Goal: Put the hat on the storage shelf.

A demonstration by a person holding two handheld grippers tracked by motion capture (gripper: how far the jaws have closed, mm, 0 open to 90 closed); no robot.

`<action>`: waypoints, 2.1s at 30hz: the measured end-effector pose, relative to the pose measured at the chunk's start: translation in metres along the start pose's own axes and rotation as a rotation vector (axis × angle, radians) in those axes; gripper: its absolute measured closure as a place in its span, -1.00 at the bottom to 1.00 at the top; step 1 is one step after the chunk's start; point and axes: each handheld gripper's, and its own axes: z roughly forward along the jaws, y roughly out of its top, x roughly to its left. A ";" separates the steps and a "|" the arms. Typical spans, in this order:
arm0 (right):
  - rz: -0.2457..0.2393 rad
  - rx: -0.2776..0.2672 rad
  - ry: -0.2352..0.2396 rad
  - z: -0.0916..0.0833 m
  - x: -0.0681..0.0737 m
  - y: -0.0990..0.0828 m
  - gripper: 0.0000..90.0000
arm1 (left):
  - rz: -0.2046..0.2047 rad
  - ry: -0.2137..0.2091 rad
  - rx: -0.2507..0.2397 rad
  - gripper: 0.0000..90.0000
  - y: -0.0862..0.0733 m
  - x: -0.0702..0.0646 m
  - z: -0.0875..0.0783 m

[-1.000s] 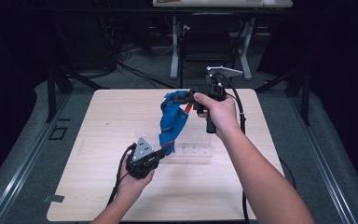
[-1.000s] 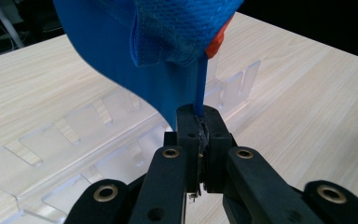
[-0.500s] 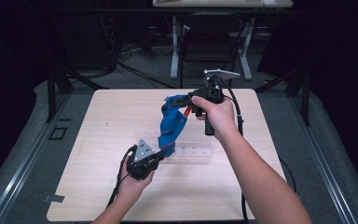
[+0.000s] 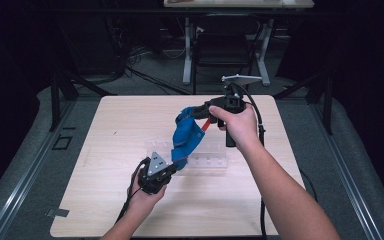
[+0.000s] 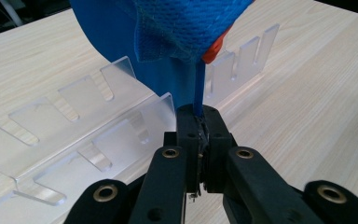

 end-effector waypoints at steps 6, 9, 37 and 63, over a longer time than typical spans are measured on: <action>-0.033 0.006 -0.082 -0.002 -0.002 -0.003 0.47 | -0.013 -0.004 0.003 0.97 -0.003 0.001 0.002; -0.027 0.011 -0.087 -0.004 -0.005 -0.004 0.45 | -0.014 -0.002 0.007 0.97 -0.005 0.000 0.003; -0.069 -0.023 -0.134 -0.013 -0.018 -0.008 0.34 | -0.041 0.013 0.007 0.86 -0.008 0.004 0.000; -0.160 -0.068 -0.253 -0.038 -0.029 -0.028 0.36 | -0.077 0.051 0.023 0.44 -0.018 0.023 -0.024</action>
